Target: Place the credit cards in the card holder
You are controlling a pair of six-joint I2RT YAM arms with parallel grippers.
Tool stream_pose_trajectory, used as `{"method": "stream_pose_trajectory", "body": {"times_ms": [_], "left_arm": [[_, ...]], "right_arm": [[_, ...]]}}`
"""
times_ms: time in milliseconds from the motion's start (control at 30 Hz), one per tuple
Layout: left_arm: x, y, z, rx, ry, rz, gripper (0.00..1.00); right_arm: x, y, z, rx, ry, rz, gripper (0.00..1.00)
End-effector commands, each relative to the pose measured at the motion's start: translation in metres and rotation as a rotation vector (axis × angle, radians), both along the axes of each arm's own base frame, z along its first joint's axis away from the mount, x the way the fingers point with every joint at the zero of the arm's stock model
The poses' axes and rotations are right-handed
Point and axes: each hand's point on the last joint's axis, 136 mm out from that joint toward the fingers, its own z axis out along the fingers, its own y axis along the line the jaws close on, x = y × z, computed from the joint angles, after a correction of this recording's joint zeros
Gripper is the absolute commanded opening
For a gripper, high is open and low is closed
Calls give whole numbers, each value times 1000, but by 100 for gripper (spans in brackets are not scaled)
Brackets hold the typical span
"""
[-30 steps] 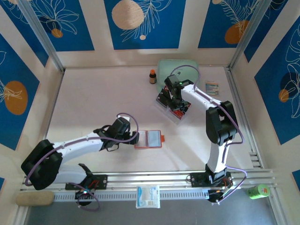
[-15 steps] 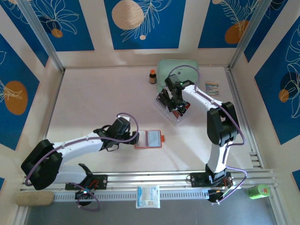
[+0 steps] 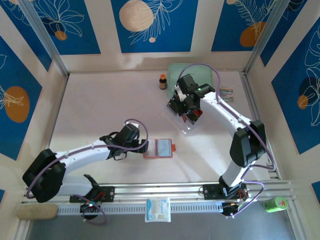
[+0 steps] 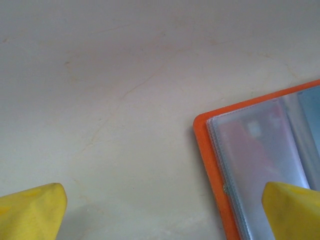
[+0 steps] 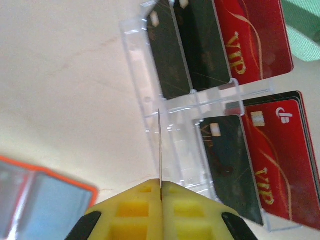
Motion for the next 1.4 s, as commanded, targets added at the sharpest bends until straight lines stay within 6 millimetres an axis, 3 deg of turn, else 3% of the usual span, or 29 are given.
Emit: {"method": "stream_pose_trajectory", "body": {"times_ms": [0, 233, 433, 800, 1367], "left_arm": [[3, -4, 13, 4, -23, -19, 100], [6, -14, 11, 17, -15, -36, 100], [5, -17, 8, 43, -14, -43, 100], [0, -17, -4, 85, 11, -52, 100], [-6, -9, -22, 135, 38, -47, 100]], "right_arm": [[-23, 24, 22, 234, 28, -27, 0], [-62, 53, 25, 650, 122, -91, 0], [-87, 54, -3, 820, 164, -172, 0], [-111, 48, -48, 857, 173, -245, 0], [-118, 72, -76, 854, 212, -194, 0]]}}
